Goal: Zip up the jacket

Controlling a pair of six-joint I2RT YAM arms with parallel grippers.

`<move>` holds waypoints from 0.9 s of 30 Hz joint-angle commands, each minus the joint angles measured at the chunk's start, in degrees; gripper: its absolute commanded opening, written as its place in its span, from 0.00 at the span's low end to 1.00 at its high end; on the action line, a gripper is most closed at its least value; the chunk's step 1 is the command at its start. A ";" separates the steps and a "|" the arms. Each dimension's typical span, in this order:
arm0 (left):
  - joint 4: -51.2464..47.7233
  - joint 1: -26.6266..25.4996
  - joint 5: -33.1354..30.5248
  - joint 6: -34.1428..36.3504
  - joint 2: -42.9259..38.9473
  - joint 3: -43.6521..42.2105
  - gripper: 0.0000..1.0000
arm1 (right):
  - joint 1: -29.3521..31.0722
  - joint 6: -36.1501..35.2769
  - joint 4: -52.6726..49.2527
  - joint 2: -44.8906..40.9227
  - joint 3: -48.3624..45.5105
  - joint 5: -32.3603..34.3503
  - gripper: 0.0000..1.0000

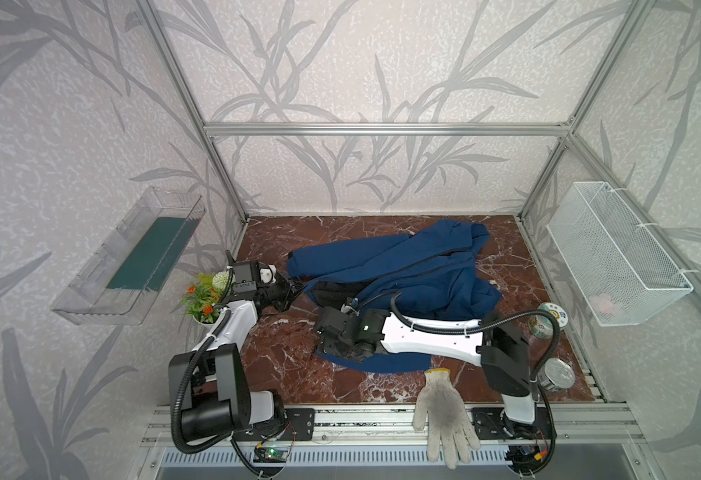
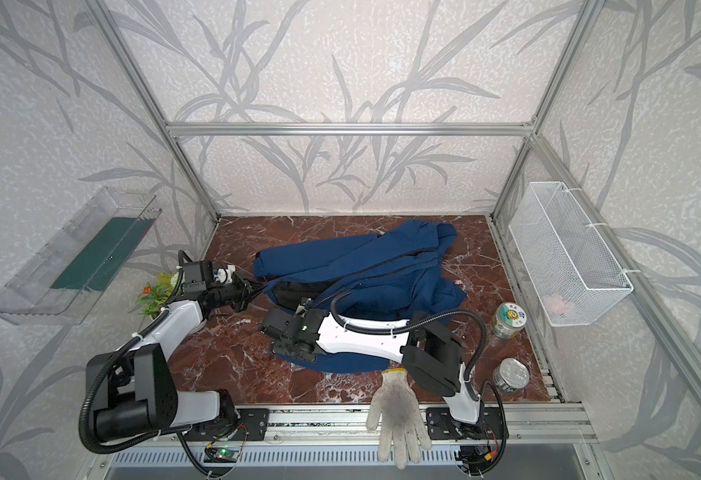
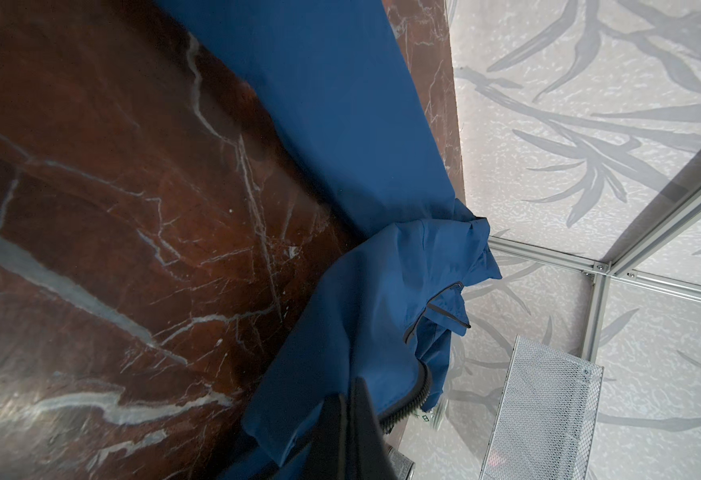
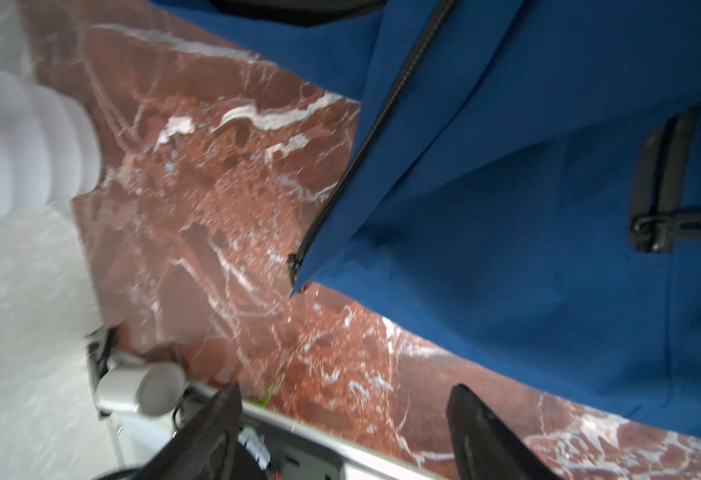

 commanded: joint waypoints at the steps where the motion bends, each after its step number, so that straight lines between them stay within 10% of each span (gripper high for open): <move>1: 3.91 0.65 -1.23 -0.64 1.00 0.72 0.00 | 0.50 2.52 -11.13 4.29 6.76 1.42 0.78; 27: 9.27 0.71 0.22 -3.64 1.45 -3.81 0.00 | -0.47 5.70 -21.41 22.62 27.53 4.01 0.62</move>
